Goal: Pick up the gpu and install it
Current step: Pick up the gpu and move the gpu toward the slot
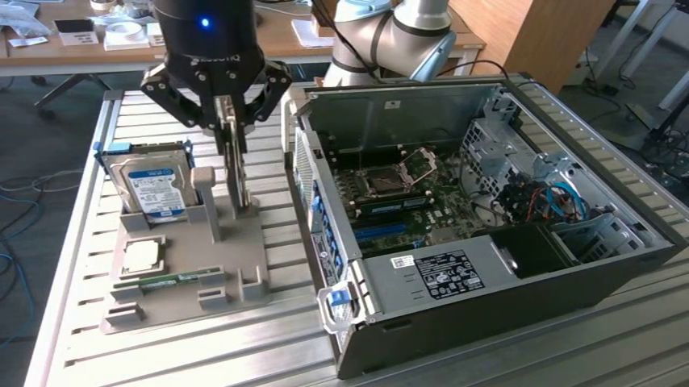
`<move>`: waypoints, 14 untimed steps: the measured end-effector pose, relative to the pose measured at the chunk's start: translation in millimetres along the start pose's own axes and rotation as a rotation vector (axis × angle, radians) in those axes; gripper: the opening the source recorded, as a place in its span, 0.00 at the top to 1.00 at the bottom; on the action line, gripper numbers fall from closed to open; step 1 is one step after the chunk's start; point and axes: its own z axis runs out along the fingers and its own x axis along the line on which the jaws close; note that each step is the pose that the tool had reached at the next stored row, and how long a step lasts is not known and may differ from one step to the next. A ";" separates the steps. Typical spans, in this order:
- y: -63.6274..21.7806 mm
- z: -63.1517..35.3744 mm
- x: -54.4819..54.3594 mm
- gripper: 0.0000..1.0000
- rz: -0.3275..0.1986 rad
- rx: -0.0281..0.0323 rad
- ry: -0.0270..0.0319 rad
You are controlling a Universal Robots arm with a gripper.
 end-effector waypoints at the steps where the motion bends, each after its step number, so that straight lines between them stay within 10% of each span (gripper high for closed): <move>1: 0.1 -1.6 -0.1 0.73 0.000 0.0000 0.0000; 14: 0.7 -17.5 -0.7 0.73 0.000 0.0000 0.0000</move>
